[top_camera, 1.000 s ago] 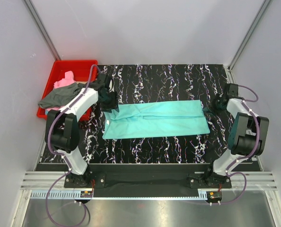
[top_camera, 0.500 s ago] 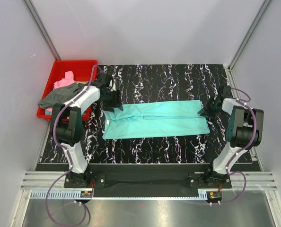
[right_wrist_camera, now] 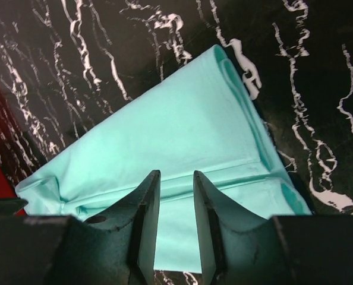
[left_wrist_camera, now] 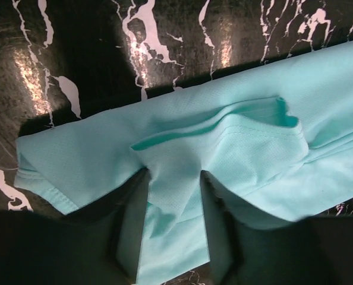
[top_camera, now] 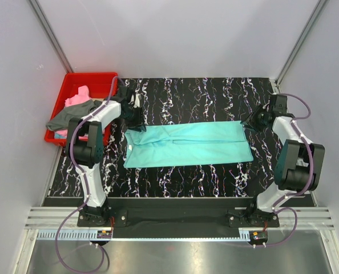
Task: Fold and stack the t-shirts
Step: Fold the tshirt
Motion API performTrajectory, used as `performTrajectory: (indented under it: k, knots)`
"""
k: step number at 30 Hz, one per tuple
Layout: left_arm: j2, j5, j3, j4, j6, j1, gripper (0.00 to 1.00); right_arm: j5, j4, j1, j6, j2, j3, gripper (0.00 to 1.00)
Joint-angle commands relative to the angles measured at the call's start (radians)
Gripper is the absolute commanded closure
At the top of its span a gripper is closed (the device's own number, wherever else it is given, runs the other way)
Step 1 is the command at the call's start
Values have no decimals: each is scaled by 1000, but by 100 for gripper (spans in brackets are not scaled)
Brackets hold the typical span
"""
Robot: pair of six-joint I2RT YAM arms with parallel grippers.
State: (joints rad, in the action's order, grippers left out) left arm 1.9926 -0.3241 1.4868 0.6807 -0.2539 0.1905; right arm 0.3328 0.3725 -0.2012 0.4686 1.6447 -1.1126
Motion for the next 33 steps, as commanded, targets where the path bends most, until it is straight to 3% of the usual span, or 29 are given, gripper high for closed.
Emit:
performTrajectory:
  k: [1, 4, 7, 13, 17, 18, 19, 23, 25, 27, 33]
  knots:
    - [-34, -46, 27, -46, 19, 4, 72, 47, 25, 31, -11, -54, -46, 64]
    - [-64, -58, 24, -27, 24, 13, 90, 49, 49, 58, -34, -49, -69, 63]
    - [-98, -41, 9, -6, 22, 33, 100, 60, 37, 115, -42, -48, -73, 62]
    - [-216, -18, -97, 62, 25, 89, 99, 130, -26, 328, -67, 6, -108, 60]
    - [-288, 5, -223, 92, 28, 135, 82, 153, -70, 417, -68, 47, -139, 59]
    - [-302, 16, -265, 105, 28, 139, 65, 161, -81, 442, -67, 69, -144, 59]
    - [-331, 23, -285, 109, 27, 138, 62, 163, -83, 453, -67, 81, -151, 59]
    - [-409, 138, -310, 118, -4, 135, 56, 163, -73, 500, -79, 142, -188, 58]
    - [-431, 189, -269, 118, -39, 133, 49, 161, -73, 516, -84, 168, -207, 58]
    - [-431, 276, -215, 111, -68, 122, 49, 158, -76, 542, -84, 185, -225, 58]
    - [-410, 243, -160, 1, -137, 98, 48, 98, -79, 638, -82, 308, -371, 58]
